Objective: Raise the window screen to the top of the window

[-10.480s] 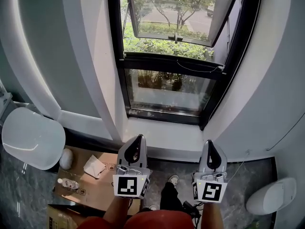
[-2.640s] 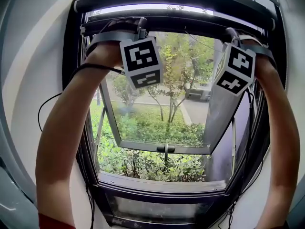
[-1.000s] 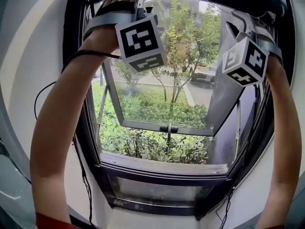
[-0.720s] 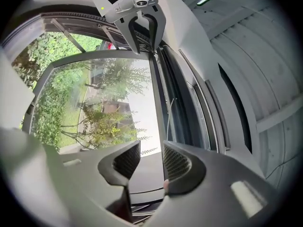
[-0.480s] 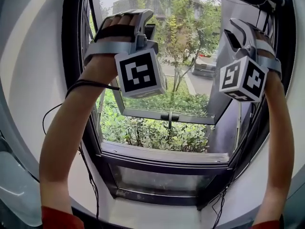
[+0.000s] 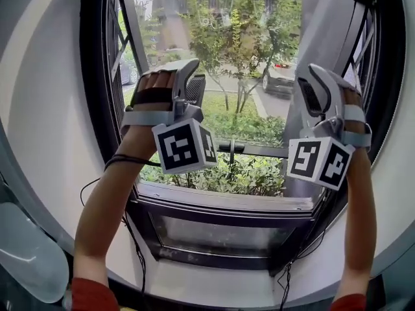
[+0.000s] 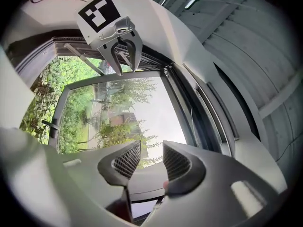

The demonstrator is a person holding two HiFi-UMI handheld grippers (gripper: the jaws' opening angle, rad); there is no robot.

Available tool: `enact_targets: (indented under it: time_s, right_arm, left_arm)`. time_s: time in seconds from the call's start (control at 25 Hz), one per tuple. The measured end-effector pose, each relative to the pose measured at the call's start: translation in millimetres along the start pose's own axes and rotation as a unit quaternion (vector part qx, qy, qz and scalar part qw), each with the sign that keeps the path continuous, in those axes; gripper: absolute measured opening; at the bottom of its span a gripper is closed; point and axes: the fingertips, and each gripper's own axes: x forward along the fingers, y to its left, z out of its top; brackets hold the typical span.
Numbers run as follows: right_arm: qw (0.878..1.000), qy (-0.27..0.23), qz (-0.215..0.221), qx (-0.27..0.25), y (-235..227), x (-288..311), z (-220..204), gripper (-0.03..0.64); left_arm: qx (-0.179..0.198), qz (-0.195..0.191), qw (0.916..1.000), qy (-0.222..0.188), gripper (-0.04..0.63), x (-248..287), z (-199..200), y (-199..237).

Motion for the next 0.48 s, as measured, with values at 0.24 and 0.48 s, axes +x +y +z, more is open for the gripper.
enact_targets:
  time_s: [0.24,0.48]
  right_arm:
    - [0.998,0.002,0.025,0.059,51,-36,-8,0.153]
    - [0.992,0.011,0.052,0.115,99,-73,-20,0.153]
  left_arm:
    - [-0.105,-0.035,0.9938,-0.005,0.130,-31,-14,-53]
    - [-0.183,-0.064,0.9811,0.004,0.130,-67,-28,-107]
